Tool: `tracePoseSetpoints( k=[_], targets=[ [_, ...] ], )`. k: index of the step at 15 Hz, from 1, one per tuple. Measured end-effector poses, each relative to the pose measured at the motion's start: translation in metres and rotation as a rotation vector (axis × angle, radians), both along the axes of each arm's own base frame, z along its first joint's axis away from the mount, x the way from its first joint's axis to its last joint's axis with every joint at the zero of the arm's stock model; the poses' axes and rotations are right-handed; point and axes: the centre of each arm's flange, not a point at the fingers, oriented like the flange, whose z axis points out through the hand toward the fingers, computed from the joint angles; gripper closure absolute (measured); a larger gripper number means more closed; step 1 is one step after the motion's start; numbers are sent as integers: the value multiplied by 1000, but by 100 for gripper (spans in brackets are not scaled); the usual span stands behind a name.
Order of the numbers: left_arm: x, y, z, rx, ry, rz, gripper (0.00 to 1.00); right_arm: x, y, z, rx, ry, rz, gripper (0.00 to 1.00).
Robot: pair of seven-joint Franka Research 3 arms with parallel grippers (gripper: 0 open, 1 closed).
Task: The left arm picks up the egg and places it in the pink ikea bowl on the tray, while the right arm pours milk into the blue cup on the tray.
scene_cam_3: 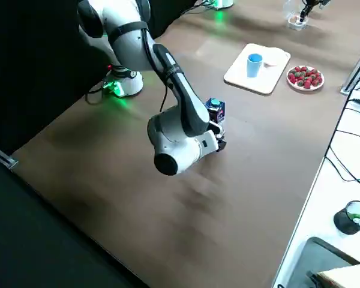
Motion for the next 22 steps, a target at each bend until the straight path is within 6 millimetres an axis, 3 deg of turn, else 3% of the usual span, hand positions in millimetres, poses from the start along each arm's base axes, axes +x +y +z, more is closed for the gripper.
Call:
tracePoseSetpoints(
  k=[6,13,17,22],
  targets=[
    [3,-1,7,-1,-10,6,52,-6,6,-21,48,-52,75,0],
    [1,-11,69,-5,-18,7,52,-12,8,-35,68,-58,118,1],
    [-9,-65,104,-95,-42,68,52,-16,13,-43,88,-46,135,1],
    [-35,-170,124,-231,-29,182,52,-17,17,-49,102,-44,148,1]
  ],
)
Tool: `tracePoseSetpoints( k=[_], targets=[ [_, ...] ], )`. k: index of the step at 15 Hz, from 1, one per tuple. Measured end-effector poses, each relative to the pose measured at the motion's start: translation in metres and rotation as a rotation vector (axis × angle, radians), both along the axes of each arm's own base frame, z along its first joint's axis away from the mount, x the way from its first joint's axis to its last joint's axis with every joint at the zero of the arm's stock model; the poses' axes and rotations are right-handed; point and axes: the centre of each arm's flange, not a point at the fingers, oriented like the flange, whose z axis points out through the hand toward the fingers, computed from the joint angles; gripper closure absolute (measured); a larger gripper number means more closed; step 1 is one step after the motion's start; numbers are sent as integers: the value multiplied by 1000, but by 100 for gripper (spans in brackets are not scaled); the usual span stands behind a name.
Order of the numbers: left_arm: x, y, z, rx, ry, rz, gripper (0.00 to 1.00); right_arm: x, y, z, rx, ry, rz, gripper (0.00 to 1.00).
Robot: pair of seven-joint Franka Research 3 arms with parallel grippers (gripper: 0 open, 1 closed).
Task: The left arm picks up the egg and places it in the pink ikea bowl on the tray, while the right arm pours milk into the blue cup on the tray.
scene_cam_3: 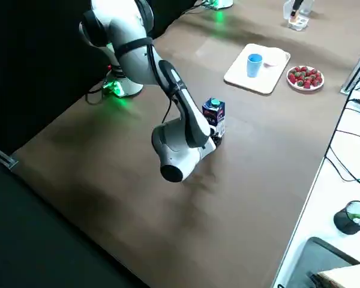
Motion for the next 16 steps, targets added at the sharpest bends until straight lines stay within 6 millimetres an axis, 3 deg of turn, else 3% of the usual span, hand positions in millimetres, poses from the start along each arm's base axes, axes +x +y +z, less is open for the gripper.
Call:
tracePoseSetpoints(
  k=[1,4,8,10,13,16],
  targets=[
    [-14,-44,10,-23,2,52,52,0,2,-2,4,0,4,1],
    [-31,-104,10,-35,14,111,52,-4,5,-7,14,10,7,1],
    [-40,-175,-12,-96,-15,205,52,-11,11,-14,37,32,16,1],
    [-42,-195,-34,-138,-42,229,52,-11,12,-15,39,34,17,1],
    [-41,-204,-72,-162,-46,241,52,-11,13,-15,40,33,18,1],
    [-40,-206,-82,-162,-40,243,52,-10,14,-15,42,30,21,1]
  ],
)
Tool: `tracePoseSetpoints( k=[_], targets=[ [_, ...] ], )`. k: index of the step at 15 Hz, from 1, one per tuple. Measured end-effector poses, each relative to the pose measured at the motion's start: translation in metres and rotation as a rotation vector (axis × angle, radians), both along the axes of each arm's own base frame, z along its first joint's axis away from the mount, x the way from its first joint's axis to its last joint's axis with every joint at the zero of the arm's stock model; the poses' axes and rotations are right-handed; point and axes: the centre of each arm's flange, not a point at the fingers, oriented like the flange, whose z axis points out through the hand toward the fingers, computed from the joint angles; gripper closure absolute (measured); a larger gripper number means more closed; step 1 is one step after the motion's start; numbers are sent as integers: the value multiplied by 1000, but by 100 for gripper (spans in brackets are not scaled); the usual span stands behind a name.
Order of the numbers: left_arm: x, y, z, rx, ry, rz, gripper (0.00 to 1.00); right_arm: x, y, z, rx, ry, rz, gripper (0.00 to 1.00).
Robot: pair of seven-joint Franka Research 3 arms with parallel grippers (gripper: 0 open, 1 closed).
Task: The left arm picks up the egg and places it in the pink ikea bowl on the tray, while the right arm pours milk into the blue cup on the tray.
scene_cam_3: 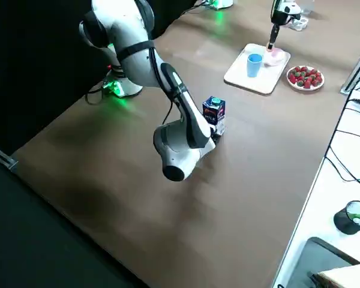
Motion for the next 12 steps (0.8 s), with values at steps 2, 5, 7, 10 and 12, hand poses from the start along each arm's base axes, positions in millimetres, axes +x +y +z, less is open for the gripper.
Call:
tracePoseSetpoints(
  k=[2,5,7,10,12],
  targets=[
    [1,0,1,-1,-2,1,52,0,0,0,5,-16,7,1],
    [1,0,1,-2,-3,1,52,1,1,-1,13,-32,9,1],
    [2,0,2,-2,-4,2,47,1,1,-1,15,-35,8,1],
    [5,0,6,-8,-13,5,21,1,1,-2,15,-34,7,1],
    [18,11,17,-8,-41,21,0,1,2,-3,20,-35,2,1]
  ],
)
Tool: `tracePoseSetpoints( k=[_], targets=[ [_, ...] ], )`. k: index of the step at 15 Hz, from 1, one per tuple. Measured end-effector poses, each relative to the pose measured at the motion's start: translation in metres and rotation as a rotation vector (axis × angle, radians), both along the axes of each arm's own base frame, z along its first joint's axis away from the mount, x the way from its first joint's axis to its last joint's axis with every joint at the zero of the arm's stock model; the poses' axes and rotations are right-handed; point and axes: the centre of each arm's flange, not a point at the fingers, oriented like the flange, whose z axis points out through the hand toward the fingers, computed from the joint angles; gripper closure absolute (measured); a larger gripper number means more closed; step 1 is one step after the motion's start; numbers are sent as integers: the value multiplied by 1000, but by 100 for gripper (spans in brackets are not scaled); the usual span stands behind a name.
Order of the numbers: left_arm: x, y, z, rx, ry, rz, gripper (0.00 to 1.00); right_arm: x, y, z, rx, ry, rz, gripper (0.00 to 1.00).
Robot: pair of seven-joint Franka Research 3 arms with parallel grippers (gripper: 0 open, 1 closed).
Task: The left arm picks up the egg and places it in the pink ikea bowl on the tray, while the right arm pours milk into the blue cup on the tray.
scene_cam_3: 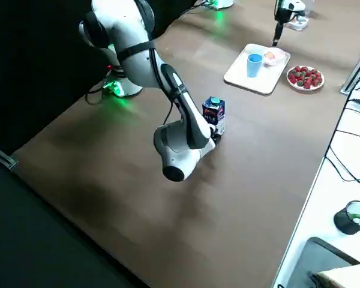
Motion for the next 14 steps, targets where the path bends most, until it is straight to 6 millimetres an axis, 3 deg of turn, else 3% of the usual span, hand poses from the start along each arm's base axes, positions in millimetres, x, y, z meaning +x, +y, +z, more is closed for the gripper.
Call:
tracePoseSetpoints(
  k=[2,6,10,14],
  targets=[
    [20,26,23,28,-49,5,0,1,1,0,9,-4,-11,1],
    [44,105,91,193,-40,-103,0,2,2,0,20,-8,-23,1],
    [37,189,163,307,69,-303,0,2,3,-2,25,-4,-22,1],
    [19,244,229,339,96,-431,0,-1,6,-8,34,7,-20,1]
  ],
)
